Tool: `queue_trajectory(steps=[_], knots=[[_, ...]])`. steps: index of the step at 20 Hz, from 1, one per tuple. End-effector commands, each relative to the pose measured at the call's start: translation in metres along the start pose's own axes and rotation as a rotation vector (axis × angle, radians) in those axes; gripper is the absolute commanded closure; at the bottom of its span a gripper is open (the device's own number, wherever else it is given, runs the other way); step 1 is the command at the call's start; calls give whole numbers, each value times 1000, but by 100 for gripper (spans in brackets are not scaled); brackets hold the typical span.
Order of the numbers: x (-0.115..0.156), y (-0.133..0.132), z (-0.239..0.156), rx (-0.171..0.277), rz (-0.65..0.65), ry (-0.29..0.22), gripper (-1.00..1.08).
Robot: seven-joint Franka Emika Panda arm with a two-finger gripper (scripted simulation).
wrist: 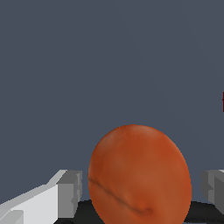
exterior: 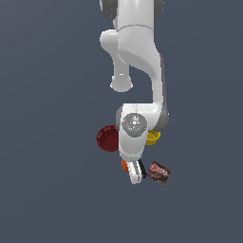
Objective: Pick up a designated object from a clutter of objects.
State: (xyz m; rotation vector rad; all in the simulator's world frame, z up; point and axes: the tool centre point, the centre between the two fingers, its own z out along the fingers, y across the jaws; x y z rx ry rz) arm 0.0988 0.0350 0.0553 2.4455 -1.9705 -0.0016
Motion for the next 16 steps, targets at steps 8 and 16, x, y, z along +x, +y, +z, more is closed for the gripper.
queue_trajectory(steps=[8, 16], knots=[[0, -2, 8, 1, 1, 0, 108], [0, -2, 8, 2, 1, 0, 108]])
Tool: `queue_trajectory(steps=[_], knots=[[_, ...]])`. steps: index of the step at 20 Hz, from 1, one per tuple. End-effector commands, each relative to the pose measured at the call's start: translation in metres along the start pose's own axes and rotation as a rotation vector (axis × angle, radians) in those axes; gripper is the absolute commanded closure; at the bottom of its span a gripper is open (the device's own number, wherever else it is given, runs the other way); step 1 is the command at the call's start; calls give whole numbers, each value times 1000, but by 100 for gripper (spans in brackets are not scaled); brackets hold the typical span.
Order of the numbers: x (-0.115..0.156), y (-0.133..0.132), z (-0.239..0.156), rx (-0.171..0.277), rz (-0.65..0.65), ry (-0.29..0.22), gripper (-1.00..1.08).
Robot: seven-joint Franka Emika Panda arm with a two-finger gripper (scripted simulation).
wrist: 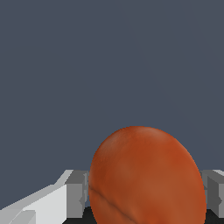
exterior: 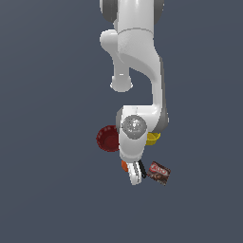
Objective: Pick up a designated object from a clutter of objects.
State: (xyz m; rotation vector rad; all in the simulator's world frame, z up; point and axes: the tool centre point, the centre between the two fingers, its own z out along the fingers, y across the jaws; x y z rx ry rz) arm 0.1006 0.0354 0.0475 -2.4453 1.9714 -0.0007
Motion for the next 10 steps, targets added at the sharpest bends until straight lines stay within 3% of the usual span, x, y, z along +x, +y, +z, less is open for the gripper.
queue_trajectory(steps=[1, 10], knots=[[0, 0, -1, 0, 0, 0, 108], [-9, 9, -27, 0, 0, 0, 108]])
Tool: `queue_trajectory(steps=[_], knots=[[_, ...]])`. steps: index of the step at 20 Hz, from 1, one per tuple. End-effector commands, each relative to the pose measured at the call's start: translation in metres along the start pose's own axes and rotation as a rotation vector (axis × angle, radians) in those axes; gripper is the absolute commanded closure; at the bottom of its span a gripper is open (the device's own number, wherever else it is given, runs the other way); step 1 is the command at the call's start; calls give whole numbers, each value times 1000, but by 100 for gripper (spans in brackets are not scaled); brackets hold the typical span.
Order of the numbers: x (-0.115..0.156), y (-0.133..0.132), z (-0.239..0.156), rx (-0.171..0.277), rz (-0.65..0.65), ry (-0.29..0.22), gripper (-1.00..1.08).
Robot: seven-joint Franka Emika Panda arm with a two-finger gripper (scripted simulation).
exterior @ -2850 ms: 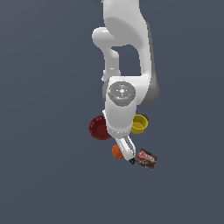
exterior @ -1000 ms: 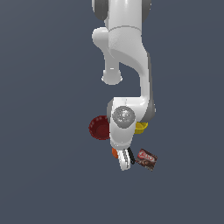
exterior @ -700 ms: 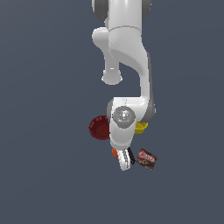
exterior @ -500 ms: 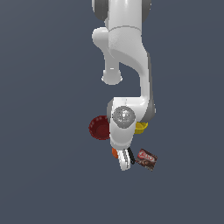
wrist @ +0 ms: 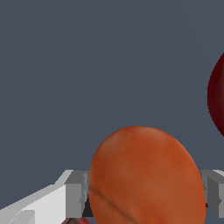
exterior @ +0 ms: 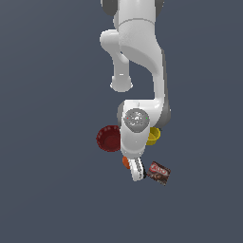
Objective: Pick up a designated object from a clutter of objects.
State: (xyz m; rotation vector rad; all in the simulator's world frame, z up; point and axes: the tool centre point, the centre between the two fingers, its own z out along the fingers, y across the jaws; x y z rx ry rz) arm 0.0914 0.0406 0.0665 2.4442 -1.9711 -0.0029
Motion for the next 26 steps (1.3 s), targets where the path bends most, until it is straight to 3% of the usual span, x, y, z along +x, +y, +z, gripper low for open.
queue_trajectory(steps=[1, 9, 26], knots=[[-4, 3, -13, 3, 0, 0, 108], [-25, 22, -73, 3, 0, 0, 108], [-83, 75, -248, 3, 1, 2, 108]])
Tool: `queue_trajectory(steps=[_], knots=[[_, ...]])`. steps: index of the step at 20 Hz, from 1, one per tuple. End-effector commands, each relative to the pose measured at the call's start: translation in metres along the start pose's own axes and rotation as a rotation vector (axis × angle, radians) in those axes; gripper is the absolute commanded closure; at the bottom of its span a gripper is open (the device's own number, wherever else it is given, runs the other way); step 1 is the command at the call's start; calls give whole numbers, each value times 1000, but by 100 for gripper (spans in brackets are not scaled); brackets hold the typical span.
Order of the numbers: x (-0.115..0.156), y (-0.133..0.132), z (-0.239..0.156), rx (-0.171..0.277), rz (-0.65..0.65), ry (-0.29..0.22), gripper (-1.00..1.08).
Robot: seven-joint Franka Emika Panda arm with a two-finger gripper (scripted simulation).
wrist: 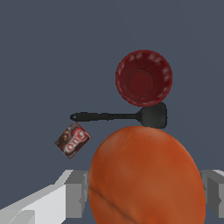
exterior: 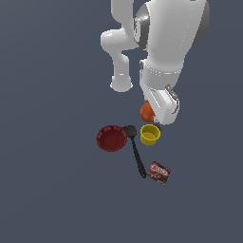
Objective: Pick up a designated object from a clutter of objects.
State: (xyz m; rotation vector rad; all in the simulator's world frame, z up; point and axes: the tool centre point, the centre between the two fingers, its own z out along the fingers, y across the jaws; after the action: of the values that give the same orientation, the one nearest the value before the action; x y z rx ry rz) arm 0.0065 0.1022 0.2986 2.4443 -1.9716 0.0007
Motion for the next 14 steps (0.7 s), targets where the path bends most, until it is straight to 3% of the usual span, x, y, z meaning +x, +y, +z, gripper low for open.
queue_trajectory(steps=[1, 14], knots=[[-8, 7, -25, 1, 0, 1, 108], [-33, 25, -98, 1, 0, -1, 108]])
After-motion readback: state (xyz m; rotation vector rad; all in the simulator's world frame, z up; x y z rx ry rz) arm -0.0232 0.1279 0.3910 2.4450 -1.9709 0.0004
